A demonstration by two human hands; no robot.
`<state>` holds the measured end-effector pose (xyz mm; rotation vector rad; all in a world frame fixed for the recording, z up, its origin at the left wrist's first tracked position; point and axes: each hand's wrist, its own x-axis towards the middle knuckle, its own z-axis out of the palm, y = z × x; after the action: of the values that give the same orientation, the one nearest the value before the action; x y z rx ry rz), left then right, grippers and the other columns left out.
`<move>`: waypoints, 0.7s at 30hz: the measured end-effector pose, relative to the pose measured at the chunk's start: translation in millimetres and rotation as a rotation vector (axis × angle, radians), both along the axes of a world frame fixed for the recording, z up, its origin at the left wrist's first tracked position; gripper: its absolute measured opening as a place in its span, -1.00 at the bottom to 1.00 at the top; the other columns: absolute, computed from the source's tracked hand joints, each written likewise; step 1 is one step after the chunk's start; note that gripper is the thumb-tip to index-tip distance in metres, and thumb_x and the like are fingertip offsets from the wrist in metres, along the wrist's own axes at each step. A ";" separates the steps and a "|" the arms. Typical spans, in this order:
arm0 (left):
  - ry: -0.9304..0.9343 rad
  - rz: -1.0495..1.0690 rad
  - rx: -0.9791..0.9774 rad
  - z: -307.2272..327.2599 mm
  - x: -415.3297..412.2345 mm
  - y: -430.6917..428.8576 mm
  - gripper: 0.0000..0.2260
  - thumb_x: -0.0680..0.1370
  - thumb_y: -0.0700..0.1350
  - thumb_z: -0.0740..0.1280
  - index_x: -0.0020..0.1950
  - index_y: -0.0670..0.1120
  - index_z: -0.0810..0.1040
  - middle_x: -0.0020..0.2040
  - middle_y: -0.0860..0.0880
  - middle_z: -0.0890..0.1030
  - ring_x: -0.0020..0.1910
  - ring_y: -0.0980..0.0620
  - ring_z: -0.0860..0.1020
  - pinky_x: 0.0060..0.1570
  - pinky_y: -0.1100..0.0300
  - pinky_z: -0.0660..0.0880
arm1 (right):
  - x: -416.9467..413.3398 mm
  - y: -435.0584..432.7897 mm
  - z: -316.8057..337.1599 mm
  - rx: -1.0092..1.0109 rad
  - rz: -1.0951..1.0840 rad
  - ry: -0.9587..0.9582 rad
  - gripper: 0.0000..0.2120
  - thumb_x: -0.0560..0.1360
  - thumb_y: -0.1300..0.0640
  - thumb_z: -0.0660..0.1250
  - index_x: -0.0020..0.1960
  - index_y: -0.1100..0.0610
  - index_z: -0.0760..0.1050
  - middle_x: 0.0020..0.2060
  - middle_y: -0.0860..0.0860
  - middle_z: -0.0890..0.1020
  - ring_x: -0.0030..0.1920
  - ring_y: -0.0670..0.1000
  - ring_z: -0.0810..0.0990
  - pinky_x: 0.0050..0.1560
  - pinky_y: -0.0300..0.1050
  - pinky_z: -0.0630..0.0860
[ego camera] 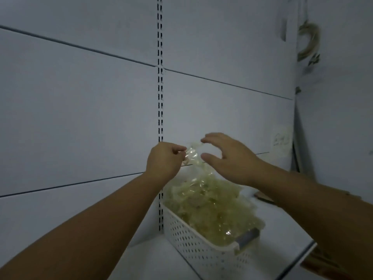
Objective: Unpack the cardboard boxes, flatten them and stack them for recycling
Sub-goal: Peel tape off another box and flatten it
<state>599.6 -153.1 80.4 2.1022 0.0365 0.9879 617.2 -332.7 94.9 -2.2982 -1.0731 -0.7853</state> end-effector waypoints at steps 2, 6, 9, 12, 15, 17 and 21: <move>0.181 0.007 0.133 -7.2 23.9 3.1 -0.87 0.48 -0.16 0.34 -0.09 -0.10 0.69 -0.27 0.01 0.61 -0.31 0.07 0.55 -0.28 0.28 0.41 | 27.0 19.6 -9.2 -0.294 0.022 0.073 -0.44 0.56 -0.17 0.11 0.49 -0.01 0.11 0.50 -0.09 0.14 0.45 -0.08 0.16 0.37 -0.15 0.14; 0.594 -0.167 0.300 -43.6 49.8 11.4 -0.80 0.54 -0.08 0.26 -0.04 -0.18 0.59 -0.11 -0.19 0.57 -0.18 0.00 0.48 -0.18 0.14 0.44 | 66.7 24.4 -53.8 -0.545 0.069 0.325 -0.44 0.57 -0.20 0.04 0.50 0.00 0.08 0.48 -0.02 0.23 0.42 -0.02 0.24 0.32 -0.18 0.13; 0.722 -0.137 0.604 -74.6 60.9 21.8 -0.59 0.61 0.09 0.08 0.30 -0.12 0.45 0.39 -0.12 0.37 0.37 -0.05 0.28 0.38 0.00 0.15 | 80.5 21.8 -78.0 -0.539 0.140 0.398 -0.48 0.55 -0.23 0.02 0.45 -0.04 0.21 0.40 -0.03 0.37 0.31 -0.03 0.38 0.35 -0.13 0.26; 0.658 -0.055 0.977 -98.5 57.6 25.1 -0.56 0.60 0.11 -0.03 0.27 -0.05 0.49 0.38 -0.06 0.40 0.40 -0.03 0.22 0.42 -0.05 0.07 | 82.0 25.0 -94.9 -0.581 0.226 0.496 -0.58 0.56 -0.19 0.09 0.34 -0.02 0.34 0.27 -0.05 0.49 0.07 -0.12 0.44 0.02 -0.45 0.32; 0.355 -0.004 0.743 -107.8 44.3 20.9 -0.70 0.60 0.01 0.11 0.22 -0.04 0.53 0.28 0.00 0.48 0.29 0.06 0.32 0.38 0.14 0.19 | 87.9 23.6 -102.4 -0.497 0.310 0.600 -0.57 0.52 -0.27 0.09 0.24 -0.06 0.42 0.14 -0.09 0.56 0.01 -0.13 0.50 0.01 -0.34 0.40; 0.257 0.083 0.563 -102.2 33.7 13.6 -0.71 0.57 0.07 0.17 0.20 0.04 0.56 0.31 0.08 0.47 0.29 0.14 0.35 0.25 0.33 0.21 | 91.7 22.7 -101.6 -0.497 0.355 0.626 -0.57 0.52 -0.29 0.05 0.22 -0.08 0.42 0.06 -0.13 0.56 -0.04 -0.24 0.50 -0.03 -0.44 0.40; 0.559 -0.009 0.449 -88.6 11.2 -6.1 -0.59 0.53 0.22 0.14 -0.16 -0.02 0.65 -0.16 -0.06 0.66 -0.21 0.09 0.57 -0.21 0.26 0.43 | 91.7 23.6 -98.5 -0.573 0.542 0.612 -0.58 0.58 -0.20 0.01 0.21 0.03 0.43 0.11 0.03 0.58 0.03 -0.08 0.53 0.06 -0.28 0.44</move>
<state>610.8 -159.3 -8.2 2.7337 0.0925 0.3922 709.0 -309.0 -3.7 -2.2332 -1.6218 0.4689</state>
